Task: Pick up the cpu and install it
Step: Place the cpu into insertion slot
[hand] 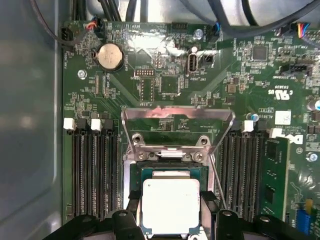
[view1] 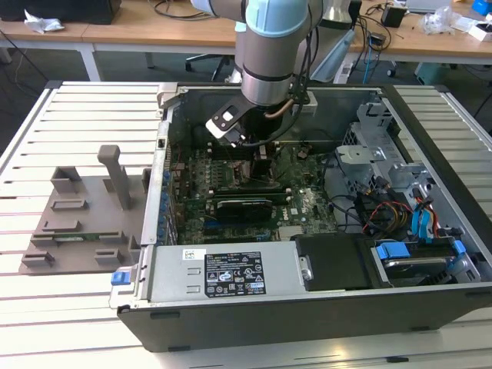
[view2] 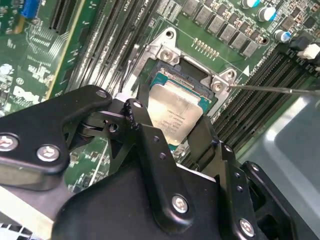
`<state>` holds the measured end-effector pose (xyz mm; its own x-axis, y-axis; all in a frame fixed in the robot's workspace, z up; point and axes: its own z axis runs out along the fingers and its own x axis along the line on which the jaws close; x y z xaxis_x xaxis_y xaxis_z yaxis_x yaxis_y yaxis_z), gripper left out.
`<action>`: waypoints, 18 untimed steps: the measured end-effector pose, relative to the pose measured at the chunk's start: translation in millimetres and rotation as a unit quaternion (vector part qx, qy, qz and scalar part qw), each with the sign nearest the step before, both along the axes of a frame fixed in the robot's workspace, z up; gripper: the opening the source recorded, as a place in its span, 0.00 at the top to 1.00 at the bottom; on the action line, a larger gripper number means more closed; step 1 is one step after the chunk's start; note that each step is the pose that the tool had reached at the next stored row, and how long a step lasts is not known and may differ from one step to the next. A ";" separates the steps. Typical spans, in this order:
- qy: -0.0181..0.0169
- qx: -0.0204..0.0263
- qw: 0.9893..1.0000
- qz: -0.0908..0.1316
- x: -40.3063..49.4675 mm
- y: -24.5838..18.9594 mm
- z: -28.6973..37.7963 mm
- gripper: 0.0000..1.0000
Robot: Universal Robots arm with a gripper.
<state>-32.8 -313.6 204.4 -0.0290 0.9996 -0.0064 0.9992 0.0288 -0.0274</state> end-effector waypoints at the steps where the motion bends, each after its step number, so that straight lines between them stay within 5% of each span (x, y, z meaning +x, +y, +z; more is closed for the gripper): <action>1: 0.000 0.000 1.000 0.000 -0.6 0.1 -1.2 0.45; 16: 0.000 -0.001 1.000 -0.004 -0.4 0.4 -6.6 0.45; 18: 0.000 -0.001 1.000 -0.004 -0.4 0.4 -6.6 0.38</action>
<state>-33.2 -313.3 197.7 -0.0208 0.9998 -0.0076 0.9994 0.0206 -0.0274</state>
